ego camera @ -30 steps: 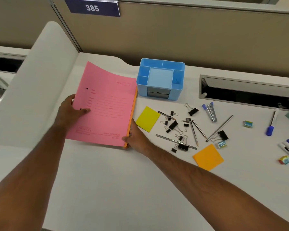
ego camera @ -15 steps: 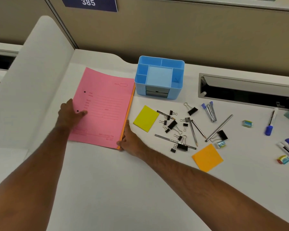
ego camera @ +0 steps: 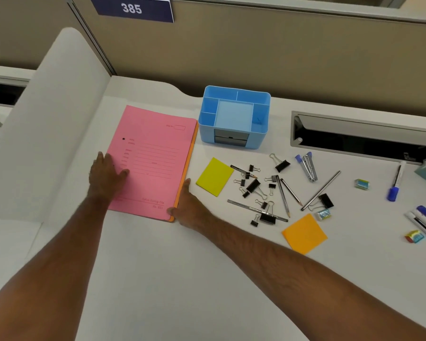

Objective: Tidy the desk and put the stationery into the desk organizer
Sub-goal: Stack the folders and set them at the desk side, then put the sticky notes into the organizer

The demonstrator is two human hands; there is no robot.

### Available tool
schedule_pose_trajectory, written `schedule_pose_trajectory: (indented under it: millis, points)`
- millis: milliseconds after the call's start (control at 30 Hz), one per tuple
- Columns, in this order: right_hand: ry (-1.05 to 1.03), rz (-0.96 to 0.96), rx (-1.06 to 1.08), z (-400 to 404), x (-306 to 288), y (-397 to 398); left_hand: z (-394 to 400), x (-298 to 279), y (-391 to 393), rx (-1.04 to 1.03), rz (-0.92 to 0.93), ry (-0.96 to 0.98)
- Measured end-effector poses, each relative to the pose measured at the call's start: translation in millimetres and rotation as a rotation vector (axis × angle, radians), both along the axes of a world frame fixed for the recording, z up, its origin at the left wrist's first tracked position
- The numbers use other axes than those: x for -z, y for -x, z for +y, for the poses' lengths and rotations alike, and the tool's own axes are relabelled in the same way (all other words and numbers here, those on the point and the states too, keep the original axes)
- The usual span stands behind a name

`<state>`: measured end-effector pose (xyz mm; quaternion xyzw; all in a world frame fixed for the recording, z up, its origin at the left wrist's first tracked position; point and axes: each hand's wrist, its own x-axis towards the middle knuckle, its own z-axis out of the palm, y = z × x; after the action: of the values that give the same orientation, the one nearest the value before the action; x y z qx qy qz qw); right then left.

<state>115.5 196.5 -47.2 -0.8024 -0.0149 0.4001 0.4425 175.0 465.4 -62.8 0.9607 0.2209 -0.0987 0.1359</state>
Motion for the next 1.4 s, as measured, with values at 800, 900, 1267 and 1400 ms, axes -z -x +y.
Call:
schedule_pose_trajectory:
  millis: [800,900,1267,1400]
  points:
    - [0.365,-0.784,-0.185,-178,-9,99,-179,8,137,0.398,-0.162,0.111]
    - [0.451,-0.82,-0.165,-207,-8,115,-217,1,157,0.413,-0.178,0.144]
    - [0.671,-0.77,-0.016,-305,4,149,-317,-17,196,0.448,-0.173,0.179]
    - [0.657,-0.714,0.087,-333,5,150,-368,-26,204,0.448,-0.204,0.258]
